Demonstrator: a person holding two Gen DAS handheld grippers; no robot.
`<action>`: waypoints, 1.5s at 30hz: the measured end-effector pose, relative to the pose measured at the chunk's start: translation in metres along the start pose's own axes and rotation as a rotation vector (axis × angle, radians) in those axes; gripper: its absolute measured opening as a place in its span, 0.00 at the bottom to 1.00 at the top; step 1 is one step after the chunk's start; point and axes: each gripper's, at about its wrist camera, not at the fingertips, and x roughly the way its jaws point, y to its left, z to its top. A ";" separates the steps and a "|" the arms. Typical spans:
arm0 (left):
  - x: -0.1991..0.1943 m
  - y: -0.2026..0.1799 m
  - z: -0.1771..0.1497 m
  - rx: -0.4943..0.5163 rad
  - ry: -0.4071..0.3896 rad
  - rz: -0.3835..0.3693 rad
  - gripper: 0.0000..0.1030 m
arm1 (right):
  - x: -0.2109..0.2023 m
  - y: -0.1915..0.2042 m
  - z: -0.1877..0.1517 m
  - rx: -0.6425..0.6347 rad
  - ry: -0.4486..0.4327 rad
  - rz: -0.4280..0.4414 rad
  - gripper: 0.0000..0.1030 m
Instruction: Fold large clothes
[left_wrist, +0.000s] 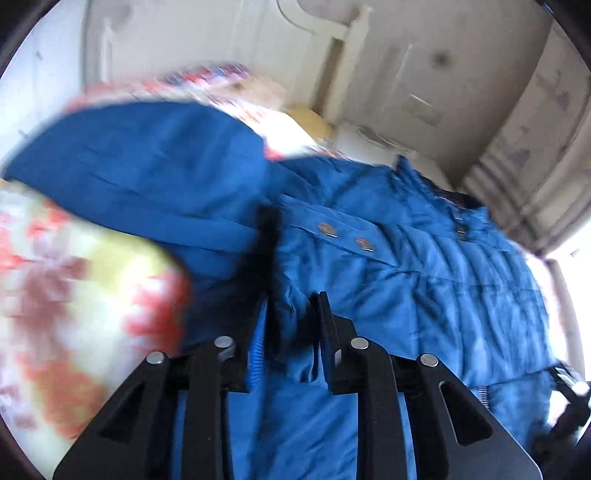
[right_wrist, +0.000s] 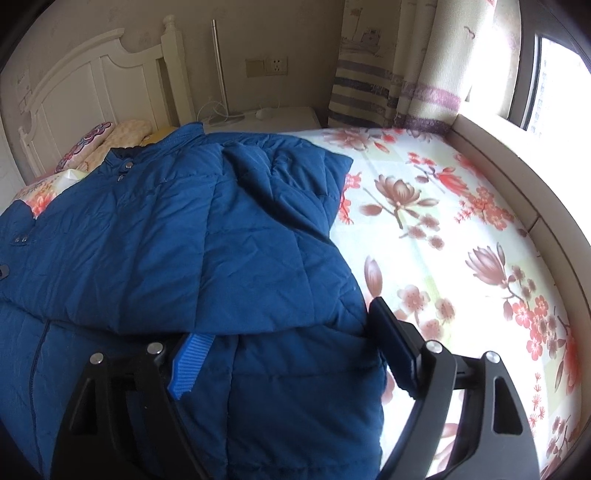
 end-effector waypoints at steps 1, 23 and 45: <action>-0.011 0.001 0.001 0.007 -0.042 0.045 0.23 | -0.007 -0.005 -0.003 0.017 0.000 0.015 0.80; 0.057 -0.089 -0.006 0.367 0.001 0.007 0.92 | 0.001 0.035 0.058 -0.037 -0.077 0.140 0.36; 0.053 -0.083 -0.009 0.343 0.000 -0.017 0.93 | 0.091 0.061 0.129 -0.036 0.101 0.128 0.38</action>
